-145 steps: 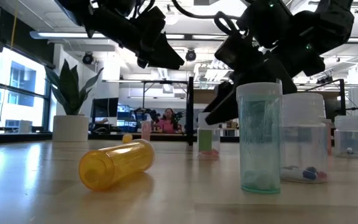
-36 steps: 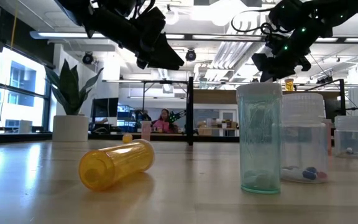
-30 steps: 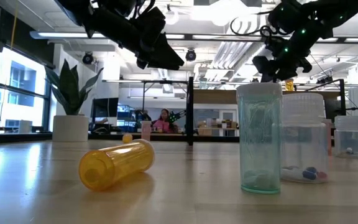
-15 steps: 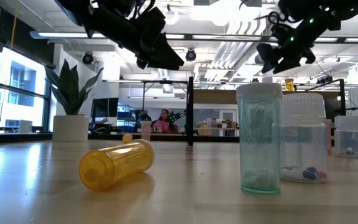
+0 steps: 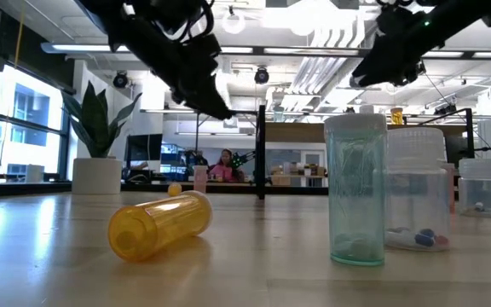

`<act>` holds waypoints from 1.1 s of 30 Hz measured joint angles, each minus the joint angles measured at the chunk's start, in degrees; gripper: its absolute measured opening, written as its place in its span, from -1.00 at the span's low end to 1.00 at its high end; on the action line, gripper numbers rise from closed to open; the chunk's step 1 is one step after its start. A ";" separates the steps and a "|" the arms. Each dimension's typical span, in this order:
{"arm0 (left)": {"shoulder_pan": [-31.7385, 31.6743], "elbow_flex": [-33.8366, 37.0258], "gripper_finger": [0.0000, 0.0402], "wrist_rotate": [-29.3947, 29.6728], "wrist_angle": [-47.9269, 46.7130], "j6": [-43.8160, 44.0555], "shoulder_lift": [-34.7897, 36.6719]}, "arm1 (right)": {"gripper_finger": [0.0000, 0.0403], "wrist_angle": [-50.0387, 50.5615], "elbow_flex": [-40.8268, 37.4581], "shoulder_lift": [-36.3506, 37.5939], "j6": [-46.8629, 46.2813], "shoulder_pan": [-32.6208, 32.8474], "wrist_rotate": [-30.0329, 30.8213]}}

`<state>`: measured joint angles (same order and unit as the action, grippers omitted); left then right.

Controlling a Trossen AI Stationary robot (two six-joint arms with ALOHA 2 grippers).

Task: Pick and place medicine bottles onto shelf by color
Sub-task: Put the top left pink pill bottle on the shelf

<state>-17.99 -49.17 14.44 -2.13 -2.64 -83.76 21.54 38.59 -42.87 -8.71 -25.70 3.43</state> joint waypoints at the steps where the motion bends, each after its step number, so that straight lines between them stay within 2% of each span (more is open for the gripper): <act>1: -0.01 0.00 -0.02 1.50 -1.20 0.56 0.42 | 0.00 1.10 0.00 0.16 0.02 1.28 -1.44; 7: -0.41 -0.02 -0.02 7.41 -6.28 8.83 1.61 | 0.00 0.05 -3.45 0.20 -1.29 10.17 -4.09; 12: -2.27 -0.02 -0.02 7.22 -10.77 18.67 1.61 | 0.00 -8.91 -8.14 0.14 -1.36 15.69 -4.03; 16: -3.40 -0.01 -0.02 7.41 -13.21 25.88 1.26 | 0.00 -11.78 -8.00 0.22 -1.81 17.09 -3.90; 33: -4.99 0.00 -0.02 7.67 -8.32 27.87 -5.01 | 0.00 -13.47 -7.85 0.09 -1.77 18.74 -2.52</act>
<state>-22.98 -49.17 22.11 -10.45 25.23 -88.77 8.07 30.74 -42.78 -10.48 -6.96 0.91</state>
